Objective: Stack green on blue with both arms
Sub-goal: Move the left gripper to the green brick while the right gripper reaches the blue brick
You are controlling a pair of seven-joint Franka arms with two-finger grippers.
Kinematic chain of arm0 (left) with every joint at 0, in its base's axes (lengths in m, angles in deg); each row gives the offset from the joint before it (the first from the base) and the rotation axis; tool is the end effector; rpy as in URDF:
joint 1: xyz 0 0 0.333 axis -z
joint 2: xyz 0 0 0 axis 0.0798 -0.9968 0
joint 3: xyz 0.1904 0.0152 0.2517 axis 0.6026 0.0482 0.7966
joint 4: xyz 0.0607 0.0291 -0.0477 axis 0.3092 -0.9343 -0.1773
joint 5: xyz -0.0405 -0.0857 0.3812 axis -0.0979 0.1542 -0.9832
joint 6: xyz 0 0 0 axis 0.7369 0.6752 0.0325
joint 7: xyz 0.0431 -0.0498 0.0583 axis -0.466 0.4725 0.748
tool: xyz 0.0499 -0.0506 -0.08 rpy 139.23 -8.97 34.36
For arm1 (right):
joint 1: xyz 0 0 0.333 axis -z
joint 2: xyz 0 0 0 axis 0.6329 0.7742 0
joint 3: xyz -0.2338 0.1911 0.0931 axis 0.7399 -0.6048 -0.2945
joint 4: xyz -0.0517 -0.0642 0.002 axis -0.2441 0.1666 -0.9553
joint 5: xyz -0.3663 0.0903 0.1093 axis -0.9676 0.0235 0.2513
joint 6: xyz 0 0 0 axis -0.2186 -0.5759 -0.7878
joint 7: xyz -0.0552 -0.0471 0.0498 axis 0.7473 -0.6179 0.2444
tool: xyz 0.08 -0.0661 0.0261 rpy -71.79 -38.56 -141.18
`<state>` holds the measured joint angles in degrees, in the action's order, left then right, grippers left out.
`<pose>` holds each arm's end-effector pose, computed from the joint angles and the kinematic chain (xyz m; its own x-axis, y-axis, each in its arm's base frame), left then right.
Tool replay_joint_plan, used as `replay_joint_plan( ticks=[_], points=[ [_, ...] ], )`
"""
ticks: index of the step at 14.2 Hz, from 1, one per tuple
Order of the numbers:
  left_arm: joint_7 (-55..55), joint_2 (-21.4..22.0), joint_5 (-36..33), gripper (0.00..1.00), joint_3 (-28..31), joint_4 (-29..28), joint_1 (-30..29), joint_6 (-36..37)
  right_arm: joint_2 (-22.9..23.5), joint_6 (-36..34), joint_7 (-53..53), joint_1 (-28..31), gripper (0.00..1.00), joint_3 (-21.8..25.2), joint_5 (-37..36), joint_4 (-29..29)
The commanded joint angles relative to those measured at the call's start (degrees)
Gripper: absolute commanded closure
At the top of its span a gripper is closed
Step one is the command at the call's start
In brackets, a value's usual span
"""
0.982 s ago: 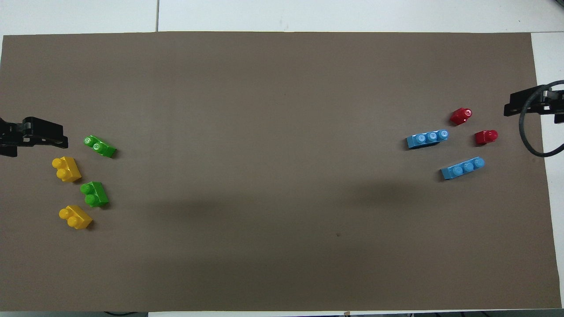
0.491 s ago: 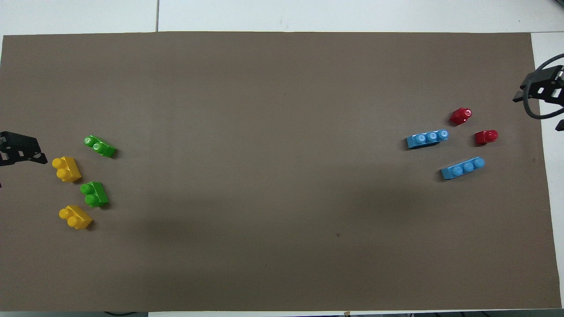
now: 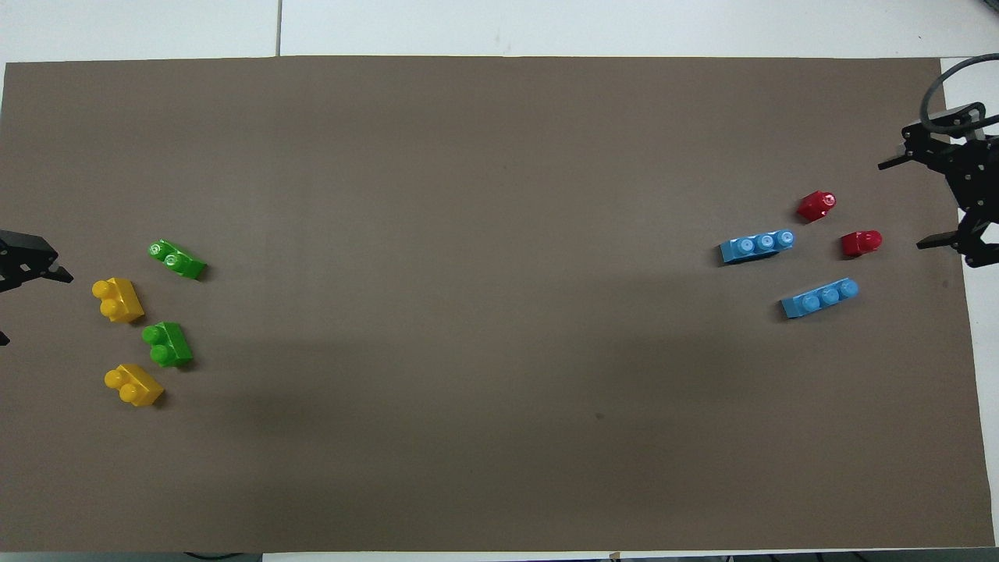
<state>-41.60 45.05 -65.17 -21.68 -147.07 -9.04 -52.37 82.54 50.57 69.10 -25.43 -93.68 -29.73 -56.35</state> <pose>0.5098 0.0779 0.5225 0.6836 0.7296 -0.0219 0.7294 -0.6839 -0.0160 0.6033 -0.0713 0.5185 0.2348 -0.9316 -0.2774 -0.9717 -0.2331 -0.0396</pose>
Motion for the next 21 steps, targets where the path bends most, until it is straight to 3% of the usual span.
replay_joint_plan(
  ticks=[1, 4, 15, 21],
  points=[
    [5.3, 0.2, 0.7, 0.0, -0.5, -5.2, -1.0, -6.4, 3.4, 1.5, 1.3, 0.6, 0.0, -0.4, 2.2, 0.2],
    [9.1, -3.2, 0.7, 0.0, -0.5, -6.1, -0.7, -10.3, 6.8, 1.9, 0.8, 0.6, 0.0, -0.4, 3.9, 0.1],
    [15.0, -13.6, 0.1, 0.0, -0.5, -5.5, 0.0, -22.1, 12.2, 7.7, -8.5, 0.6, 0.0, -0.4, 4.1, -3.2],
    [19.3, -17.1, -0.1, 0.0, -0.5, -2.3, 0.7, -25.1, 12.5, 12.8, -9.3, 1.9, 0.0, -0.4, 5.4, -8.2]
  ],
)
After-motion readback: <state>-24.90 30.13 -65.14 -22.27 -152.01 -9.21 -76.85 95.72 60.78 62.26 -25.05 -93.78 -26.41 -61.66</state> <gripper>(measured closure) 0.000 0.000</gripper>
